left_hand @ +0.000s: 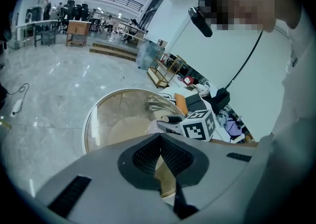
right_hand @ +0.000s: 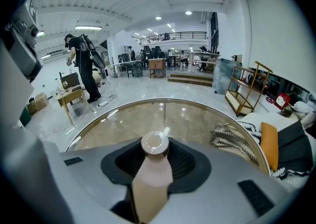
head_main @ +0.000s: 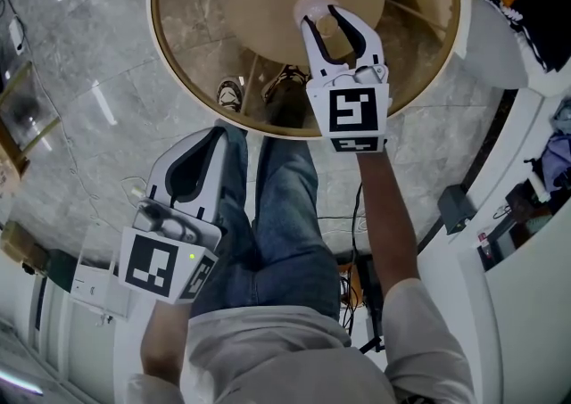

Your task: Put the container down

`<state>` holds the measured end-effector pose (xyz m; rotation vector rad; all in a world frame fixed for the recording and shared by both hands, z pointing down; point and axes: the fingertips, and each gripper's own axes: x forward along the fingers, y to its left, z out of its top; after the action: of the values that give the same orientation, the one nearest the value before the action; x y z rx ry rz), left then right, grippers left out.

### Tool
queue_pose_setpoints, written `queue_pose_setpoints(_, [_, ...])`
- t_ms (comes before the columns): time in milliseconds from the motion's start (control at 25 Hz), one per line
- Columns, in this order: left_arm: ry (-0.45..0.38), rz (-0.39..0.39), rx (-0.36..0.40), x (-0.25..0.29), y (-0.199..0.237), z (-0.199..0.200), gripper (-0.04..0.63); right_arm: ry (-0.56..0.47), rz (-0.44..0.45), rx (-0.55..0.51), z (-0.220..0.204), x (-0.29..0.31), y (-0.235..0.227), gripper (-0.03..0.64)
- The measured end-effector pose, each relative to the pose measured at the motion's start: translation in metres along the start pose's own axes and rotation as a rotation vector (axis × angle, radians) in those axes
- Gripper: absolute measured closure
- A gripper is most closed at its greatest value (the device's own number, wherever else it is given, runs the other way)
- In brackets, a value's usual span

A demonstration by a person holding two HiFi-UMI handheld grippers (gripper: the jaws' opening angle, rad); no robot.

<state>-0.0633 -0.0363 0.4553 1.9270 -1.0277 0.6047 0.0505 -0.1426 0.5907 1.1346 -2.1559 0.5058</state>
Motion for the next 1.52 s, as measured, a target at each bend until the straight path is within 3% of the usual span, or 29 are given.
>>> queue_pose_setpoints(1520, [-0.02,-0.012,0.023,-0.012,-0.01,0.007,0.577,0.008,-0.04,-0.013,-0.004,-0.018,0.0,0.46])
